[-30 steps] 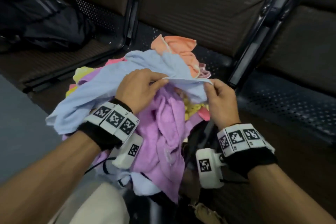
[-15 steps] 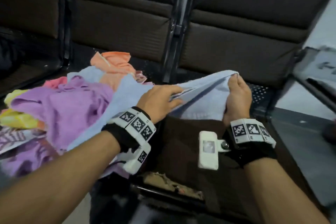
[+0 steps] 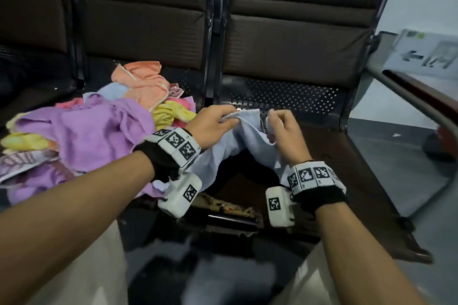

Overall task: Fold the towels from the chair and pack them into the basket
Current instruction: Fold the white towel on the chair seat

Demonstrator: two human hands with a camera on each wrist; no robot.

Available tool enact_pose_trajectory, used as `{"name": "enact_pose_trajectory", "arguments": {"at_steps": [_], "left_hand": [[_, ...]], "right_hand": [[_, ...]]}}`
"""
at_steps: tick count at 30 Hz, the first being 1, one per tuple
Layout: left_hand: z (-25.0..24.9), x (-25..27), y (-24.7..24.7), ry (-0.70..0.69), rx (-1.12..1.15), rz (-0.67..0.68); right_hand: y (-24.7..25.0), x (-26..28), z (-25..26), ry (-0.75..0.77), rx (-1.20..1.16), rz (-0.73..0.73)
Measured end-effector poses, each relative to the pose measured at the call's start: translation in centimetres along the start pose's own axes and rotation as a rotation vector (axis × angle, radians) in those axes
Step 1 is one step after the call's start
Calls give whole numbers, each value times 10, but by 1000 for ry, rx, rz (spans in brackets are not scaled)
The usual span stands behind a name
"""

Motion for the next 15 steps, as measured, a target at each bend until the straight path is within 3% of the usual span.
{"name": "enact_pose_trajectory", "arguments": {"at_steps": [3, 5, 7, 10, 15], "left_hand": [[0, -2, 16, -45, -25, -7], [7, -3, 21, -50, -11, -3], [17, -2, 20, -48, 26, 25], [35, 0, 15, 2, 175, 53], [58, -11, 17, 155, 388, -174]], "right_hand": [[-10, 9, 7, 128, 266, 366], [-13, 15, 10, 160, 423, 500], [-10, 15, 11, 212, 530, 474], [-1, 11, 19, 180, 455, 418], [9, -3, 40, 153, 420, 265]]}}
Point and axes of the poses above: each hand's wrist, its own x-axis away from the middle knuckle, its own y-axis out of the back of the hand, z = x × y, the point moved 2 cm from there along -x, towards the middle knuckle, and after that the axes turned 10 degrees about -z, right-handed, at the moved point
